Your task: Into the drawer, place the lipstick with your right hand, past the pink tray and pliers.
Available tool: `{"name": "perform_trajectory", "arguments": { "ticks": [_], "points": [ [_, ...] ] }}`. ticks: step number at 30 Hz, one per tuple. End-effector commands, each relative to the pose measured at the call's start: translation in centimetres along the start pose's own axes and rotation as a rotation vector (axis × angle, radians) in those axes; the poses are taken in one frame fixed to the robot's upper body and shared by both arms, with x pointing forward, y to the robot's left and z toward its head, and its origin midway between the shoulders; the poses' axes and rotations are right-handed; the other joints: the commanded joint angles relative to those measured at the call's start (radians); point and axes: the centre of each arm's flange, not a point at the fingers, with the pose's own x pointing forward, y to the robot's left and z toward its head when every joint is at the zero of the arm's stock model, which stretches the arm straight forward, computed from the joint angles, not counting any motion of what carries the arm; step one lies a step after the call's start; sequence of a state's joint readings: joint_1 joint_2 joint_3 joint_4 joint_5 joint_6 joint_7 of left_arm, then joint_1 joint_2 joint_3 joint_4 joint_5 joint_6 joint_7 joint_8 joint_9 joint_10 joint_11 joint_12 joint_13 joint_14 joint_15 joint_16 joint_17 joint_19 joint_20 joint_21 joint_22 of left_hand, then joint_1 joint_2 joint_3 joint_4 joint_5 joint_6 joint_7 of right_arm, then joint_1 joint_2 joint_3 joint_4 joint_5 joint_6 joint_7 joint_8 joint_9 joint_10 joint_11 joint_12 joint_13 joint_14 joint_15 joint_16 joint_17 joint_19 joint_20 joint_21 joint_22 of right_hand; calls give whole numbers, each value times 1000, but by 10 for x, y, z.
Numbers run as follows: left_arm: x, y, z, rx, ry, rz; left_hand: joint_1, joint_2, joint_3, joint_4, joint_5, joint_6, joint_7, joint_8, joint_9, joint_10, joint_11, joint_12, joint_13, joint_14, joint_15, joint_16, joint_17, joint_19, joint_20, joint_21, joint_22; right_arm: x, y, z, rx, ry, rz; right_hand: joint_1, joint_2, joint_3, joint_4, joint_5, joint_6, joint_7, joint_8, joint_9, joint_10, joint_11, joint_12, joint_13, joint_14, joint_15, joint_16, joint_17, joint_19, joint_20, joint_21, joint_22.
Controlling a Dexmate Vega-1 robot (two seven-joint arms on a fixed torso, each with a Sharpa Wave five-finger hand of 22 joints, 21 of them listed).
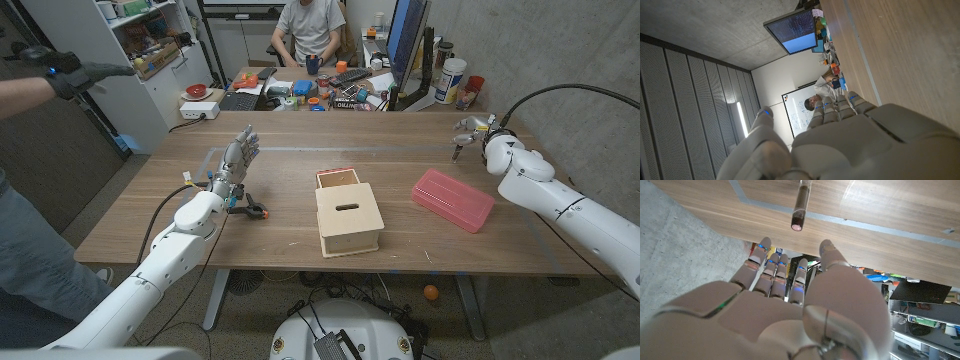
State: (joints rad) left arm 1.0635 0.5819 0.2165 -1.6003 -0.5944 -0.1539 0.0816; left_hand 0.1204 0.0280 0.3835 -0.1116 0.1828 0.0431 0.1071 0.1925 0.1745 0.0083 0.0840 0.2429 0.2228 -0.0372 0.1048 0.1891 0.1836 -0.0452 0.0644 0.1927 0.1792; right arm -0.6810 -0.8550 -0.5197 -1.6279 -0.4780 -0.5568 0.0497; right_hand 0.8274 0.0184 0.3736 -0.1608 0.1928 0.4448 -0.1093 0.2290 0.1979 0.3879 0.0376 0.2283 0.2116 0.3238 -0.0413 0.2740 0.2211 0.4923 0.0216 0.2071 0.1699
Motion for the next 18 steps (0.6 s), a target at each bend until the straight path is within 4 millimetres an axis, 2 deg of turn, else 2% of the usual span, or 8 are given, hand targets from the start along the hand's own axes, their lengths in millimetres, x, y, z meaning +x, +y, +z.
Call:
{"name": "perform_trajectory", "arguments": {
  "ticks": [1, 18],
  "points": [
    [2, -1, -10, -11, 19, 2, 4, 11, 2, -5, 2, 3, 4, 4, 5, 6, 8, -6, 2, 9, 6, 7, 3, 0, 6, 3, 2, 9, 10, 0, -5, 24, 46, 7, 1, -4, 1, 9, 9, -4, -2, 2, 10, -3, 5, 2, 19, -1, 9, 6, 10, 0, 7, 4],
    [6, 0, -10, -12, 20, 7, 2, 12, 2, -4, 2, 6, 4, 3, 5, 7, 8, -8, -2, 9, 5, 6, 3, -1, 6, 4, 2, 12, 19, -6, 9, 35, 42, 7, 3, -12, 7, 10, 22, -5, 0, 3, 18, -9, 6, 3, 30, -6, 17, 13, 21, -2, 8, 5]
  ]
}}
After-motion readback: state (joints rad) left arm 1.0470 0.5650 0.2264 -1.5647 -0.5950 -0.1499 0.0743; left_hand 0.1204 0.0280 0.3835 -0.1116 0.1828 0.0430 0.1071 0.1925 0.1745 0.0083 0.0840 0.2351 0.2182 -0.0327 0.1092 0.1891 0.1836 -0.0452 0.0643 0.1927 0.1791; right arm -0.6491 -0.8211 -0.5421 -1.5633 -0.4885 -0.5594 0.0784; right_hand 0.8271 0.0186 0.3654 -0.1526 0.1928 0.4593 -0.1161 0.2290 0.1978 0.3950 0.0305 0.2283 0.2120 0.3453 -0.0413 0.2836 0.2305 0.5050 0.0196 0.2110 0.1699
